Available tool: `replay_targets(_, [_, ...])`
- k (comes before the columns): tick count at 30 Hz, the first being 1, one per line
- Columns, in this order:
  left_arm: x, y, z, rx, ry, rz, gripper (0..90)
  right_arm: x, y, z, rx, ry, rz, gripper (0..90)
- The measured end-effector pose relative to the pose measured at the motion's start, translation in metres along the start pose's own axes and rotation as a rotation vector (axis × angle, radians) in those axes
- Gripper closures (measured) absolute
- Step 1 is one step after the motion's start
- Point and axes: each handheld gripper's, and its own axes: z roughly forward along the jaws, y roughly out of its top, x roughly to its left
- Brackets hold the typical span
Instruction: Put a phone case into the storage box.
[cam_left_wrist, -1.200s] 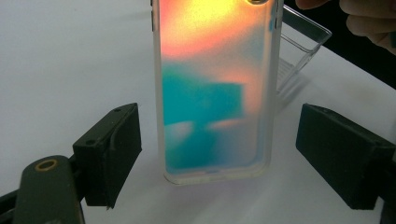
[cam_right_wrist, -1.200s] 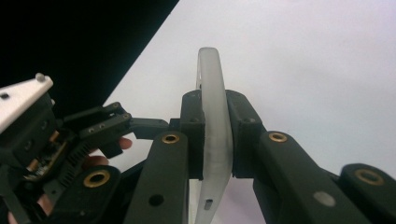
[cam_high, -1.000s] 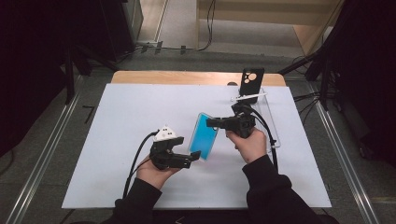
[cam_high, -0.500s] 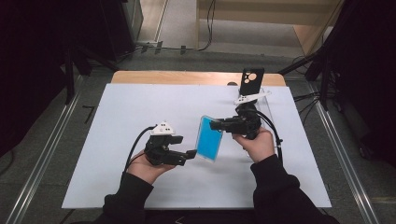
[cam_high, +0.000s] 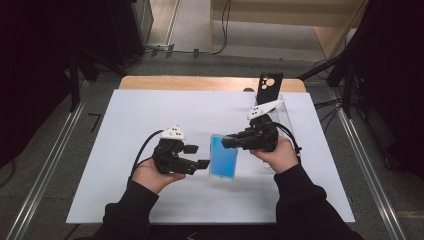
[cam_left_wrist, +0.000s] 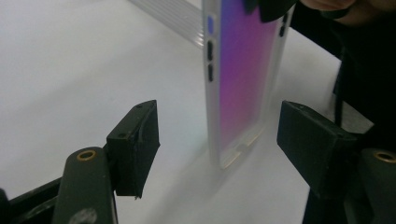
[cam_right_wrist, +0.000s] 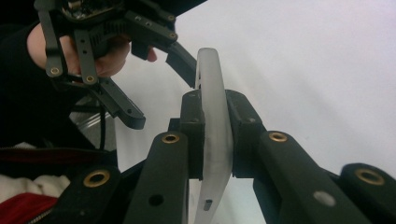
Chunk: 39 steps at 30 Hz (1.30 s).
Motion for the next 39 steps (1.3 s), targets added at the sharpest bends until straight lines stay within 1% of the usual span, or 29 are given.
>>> replay_targets(3, [-0.001,0.006,0.002,0.028,-0.034,0.034,30.2,0.002,0.0,0.001,0.013,0.027,-0.034,76.6])
replay_targets(7, [0.004,0.013,0.001,0.042,-0.075,0.049,31.5,0.005,0.001,0.001,0.034,0.052,-0.081,76.6])
replay_targets(8, [0.006,0.015,0.001,0.045,-0.09,0.049,31.5,0.005,0.001,0.001,0.038,0.058,-0.087,76.6])
replay_targets(9, [0.007,0.017,0.001,0.057,-0.104,0.052,31.6,0.006,0.001,0.001,0.042,0.063,-0.095,76.6])
replay_targets(11, [0.008,0.022,0.0,0.061,-0.127,0.075,33.4,0.006,0.001,0.001,0.047,0.072,-0.099,76.6])
replay_targets(14, [0.01,0.029,0.0,0.072,-0.16,0.089,35.9,0.007,0.001,0.002,0.055,0.09,-0.112,76.6])
replay_targets(17, [0.011,0.035,0.003,0.092,-0.174,0.111,37.7,0.007,0.001,0.004,0.058,0.097,-0.123,76.6])
replay_targets(20, [0.012,0.037,0.006,0.105,-0.18,0.117,41.7,0.007,0.001,0.004,0.058,0.108,-0.129,76.6])
replay_targets(21, [0.013,0.038,0.006,0.106,-0.181,0.127,44.3,0.007,0.001,0.004,0.056,0.112,-0.128,76.6])
replay_targets(23, [0.014,0.038,0.008,0.107,-0.192,0.135,48.9,0.006,0.001,0.003,0.056,0.117,-0.126,76.6])
replay_targets(24, [0.014,0.037,0.008,0.115,-0.203,0.131,54.2,0.006,0.001,0.003,0.055,0.12,-0.123,76.6])
replay_targets(25, [0.014,0.037,0.009,0.119,-0.204,0.138,57.6,0.006,0.001,0.003,0.053,0.122,-0.123,76.6])
replay_targets(27, [0.015,0.036,0.011,0.14,-0.206,0.142,64.7,0.006,0.001,0.004,0.059,0.132,-0.122,76.6])
replay_targets(28, [0.015,0.035,0.012,0.142,-0.213,0.146,67.8,0.006,0.001,0.004,0.061,0.137,-0.125,76.6])
replay_targets(30, [0.015,0.034,0.013,0.146,-0.228,0.168,72.7,0.007,0.001,0.006,0.065,0.139,-0.131,76.6])
replay_targets(32, [0.015,0.034,0.014,0.149,-0.239,0.179,76.9,0.007,0.001,0.008,0.072,0.141,-0.127,76.6])
replay_targets(33, [0.014,0.033,0.014,0.147,-0.234,0.187,78.7,0.007,0.001,0.009,0.074,0.141,-0.127,76.6])
replay_targets(35, [0.015,0.033,0.014,0.151,-0.237,0.187,80.1,0.007,0.0,0.01,0.077,0.146,-0.126,76.5])
replay_targets(38, [0.017,0.031,0.013,0.14,-0.25,0.163,81.1,0.008,0.0,0.01,0.074,0.145,-0.13,76.3])
replay_targets(39, [0.018,0.031,0.012,0.136,-0.247,0.157,81.1,0.008,0.0,0.011,0.073,0.145,-0.128,76.2])
